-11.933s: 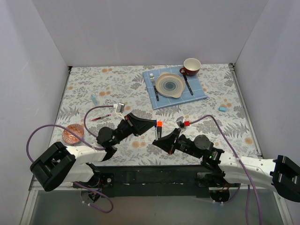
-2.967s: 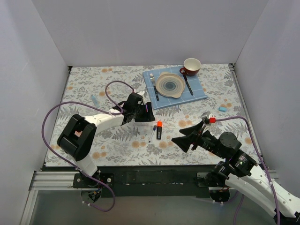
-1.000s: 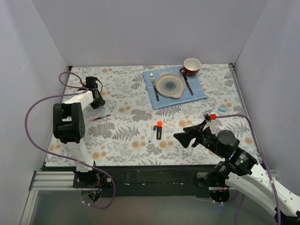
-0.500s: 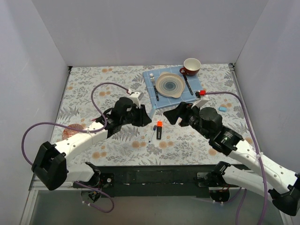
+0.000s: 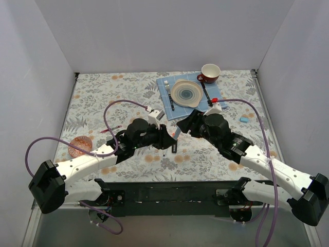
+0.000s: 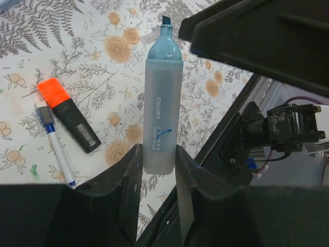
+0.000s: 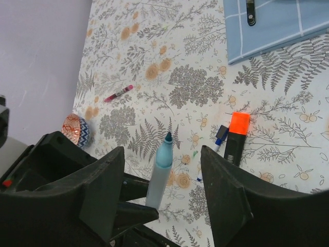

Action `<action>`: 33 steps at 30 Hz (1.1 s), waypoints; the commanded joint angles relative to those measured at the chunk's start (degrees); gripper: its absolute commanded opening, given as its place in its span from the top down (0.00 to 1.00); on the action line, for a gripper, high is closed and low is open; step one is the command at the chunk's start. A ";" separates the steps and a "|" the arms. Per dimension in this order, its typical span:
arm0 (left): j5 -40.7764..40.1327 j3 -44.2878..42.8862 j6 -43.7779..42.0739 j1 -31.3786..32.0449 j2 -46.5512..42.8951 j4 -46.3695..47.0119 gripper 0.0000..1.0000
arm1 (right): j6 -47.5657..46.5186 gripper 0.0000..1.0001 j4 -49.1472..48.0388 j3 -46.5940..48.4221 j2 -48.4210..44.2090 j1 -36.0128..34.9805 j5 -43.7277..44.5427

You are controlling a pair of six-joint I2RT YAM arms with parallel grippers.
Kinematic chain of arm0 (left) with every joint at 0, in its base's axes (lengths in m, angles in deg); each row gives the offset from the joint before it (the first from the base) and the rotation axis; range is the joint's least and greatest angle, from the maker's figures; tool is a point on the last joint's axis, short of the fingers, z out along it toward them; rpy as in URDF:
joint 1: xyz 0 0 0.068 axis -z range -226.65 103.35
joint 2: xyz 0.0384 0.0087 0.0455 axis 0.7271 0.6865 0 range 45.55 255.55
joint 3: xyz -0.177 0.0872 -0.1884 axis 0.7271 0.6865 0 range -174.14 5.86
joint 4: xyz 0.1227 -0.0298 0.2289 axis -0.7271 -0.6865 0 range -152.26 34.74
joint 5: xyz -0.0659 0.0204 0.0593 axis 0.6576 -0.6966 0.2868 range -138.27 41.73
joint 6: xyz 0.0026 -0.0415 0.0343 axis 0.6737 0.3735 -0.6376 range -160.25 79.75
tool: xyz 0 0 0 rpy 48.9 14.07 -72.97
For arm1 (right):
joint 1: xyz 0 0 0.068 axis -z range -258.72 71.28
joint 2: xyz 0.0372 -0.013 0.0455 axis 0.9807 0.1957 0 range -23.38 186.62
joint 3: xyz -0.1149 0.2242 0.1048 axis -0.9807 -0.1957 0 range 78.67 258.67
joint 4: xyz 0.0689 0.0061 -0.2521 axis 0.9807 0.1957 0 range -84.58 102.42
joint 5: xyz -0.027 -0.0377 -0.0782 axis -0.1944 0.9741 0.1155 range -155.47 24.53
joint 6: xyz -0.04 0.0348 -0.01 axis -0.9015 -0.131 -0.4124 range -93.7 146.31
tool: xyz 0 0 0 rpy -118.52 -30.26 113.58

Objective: Insert the pens into the pen caps

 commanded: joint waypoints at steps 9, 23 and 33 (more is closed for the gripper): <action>-4.16 0.48 0.00 2.38 -2.67 3.36 1.00 | 0.35 0.64 -7.84 -2.80 3.12 0.15 -5.11; 10.32 -0.31 5.44 2.29 -10.83 7.57 0.50 | -21.81 0.99 -37.02 -13.18 -11.90 0.94 -27.94; 27.91 1.35 13.00 2.29 -9.52 24.52 0.54 | -15.84 0.99 -49.24 -15.29 -14.37 1.03 -36.31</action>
